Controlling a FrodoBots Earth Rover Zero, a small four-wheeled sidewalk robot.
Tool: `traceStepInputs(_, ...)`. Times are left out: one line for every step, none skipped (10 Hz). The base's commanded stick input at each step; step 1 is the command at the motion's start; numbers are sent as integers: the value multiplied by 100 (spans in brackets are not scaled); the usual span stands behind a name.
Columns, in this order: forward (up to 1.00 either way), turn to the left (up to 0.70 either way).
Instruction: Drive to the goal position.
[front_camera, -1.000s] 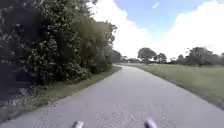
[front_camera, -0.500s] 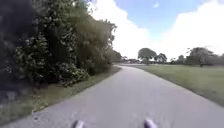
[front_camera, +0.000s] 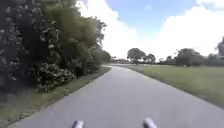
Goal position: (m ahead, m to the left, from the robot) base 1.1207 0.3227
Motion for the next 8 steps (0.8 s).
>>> traceStepInputs(70, 2)
traceStepInputs(70, 2)
traceStepInputs(70, 2)
traceStepInputs(70, 2)
traceStepInputs(70, 2)
traceStepInputs(70, 2)
traceStepInputs(70, 2)
traceStepInputs(70, 2)
